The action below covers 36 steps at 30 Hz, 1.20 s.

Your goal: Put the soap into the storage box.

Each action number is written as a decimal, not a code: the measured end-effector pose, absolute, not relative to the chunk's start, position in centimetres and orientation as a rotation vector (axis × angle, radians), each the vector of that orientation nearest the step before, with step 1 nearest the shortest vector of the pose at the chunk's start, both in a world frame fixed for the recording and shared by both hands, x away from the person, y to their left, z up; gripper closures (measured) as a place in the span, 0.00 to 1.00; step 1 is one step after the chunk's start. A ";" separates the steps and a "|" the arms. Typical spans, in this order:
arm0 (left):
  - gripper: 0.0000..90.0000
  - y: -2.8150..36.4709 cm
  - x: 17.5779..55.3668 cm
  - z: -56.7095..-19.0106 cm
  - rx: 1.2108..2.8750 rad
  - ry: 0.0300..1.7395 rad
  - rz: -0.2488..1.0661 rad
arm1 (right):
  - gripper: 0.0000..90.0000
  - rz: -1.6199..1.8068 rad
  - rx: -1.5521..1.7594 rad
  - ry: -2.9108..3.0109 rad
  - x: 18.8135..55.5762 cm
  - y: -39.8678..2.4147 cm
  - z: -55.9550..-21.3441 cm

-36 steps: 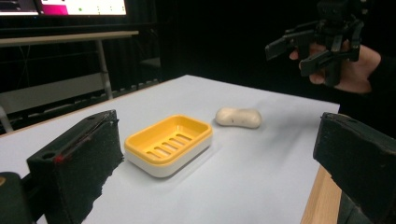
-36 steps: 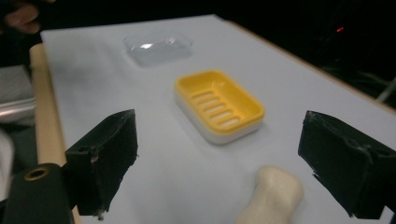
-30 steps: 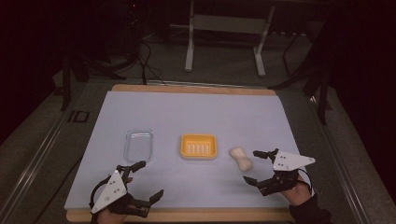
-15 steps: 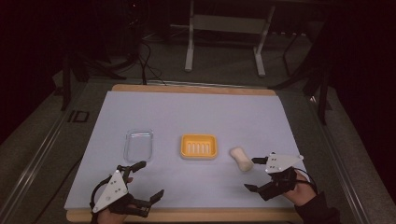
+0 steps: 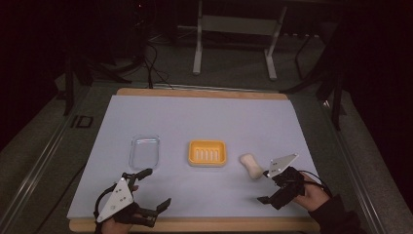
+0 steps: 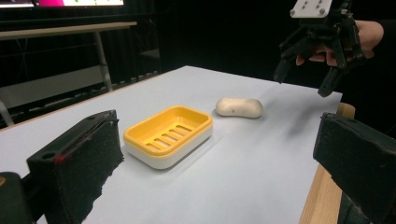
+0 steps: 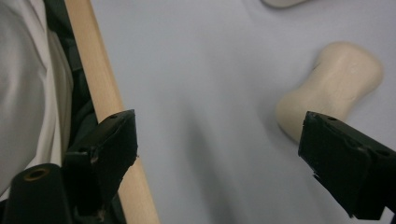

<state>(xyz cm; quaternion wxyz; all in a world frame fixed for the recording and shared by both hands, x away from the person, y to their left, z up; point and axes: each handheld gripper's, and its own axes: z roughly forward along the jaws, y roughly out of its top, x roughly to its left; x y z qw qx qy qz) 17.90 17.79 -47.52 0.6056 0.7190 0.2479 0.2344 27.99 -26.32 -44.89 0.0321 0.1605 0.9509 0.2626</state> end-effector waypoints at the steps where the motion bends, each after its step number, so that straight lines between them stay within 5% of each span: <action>1: 0.01 17.8 17.9 -47.5 1.664 0.574 0.544 | 0.13 0.788 0.496 2.940 28.0 -26.2 -44.9; 36: 0.01 17.7 17.9 -47.6 1.680 0.574 0.549 | 0.14 0.001 1.076 3.001 31.2 -25.6 -47.0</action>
